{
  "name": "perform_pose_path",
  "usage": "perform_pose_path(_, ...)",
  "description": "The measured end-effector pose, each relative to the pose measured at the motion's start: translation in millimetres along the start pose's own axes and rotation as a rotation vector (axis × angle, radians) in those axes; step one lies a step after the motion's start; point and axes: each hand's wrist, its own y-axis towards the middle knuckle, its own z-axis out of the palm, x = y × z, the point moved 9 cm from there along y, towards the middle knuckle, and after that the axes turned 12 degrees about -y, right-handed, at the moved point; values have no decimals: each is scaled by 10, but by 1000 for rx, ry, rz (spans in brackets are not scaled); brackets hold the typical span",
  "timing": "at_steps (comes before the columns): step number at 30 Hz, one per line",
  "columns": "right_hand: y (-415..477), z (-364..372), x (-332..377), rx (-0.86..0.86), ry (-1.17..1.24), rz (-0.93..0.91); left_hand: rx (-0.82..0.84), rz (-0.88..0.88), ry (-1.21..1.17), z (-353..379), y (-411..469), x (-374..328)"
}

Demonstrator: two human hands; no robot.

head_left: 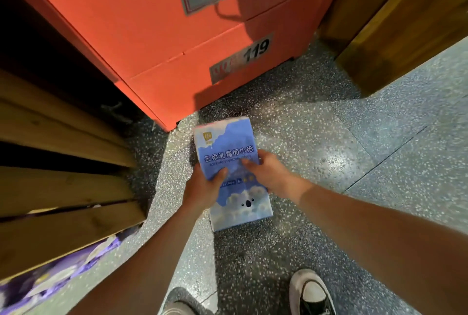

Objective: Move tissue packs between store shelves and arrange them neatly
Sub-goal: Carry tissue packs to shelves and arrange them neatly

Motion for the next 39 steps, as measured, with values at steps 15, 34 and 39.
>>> perform_pose_path(15,-3825,-1896,2656,-209,-191,-436,-206,140,-36,-1333,-3205,-3746)
perform_pose_path(34,-7634,-1947,5328,80,-222,-975,-773,286,-158,-3209,-7194,-5863)
perform_pose_path(39,-8294,-1140,5517,176,-239,-1110,-936,277,-180,-3670,-8141,-5464)
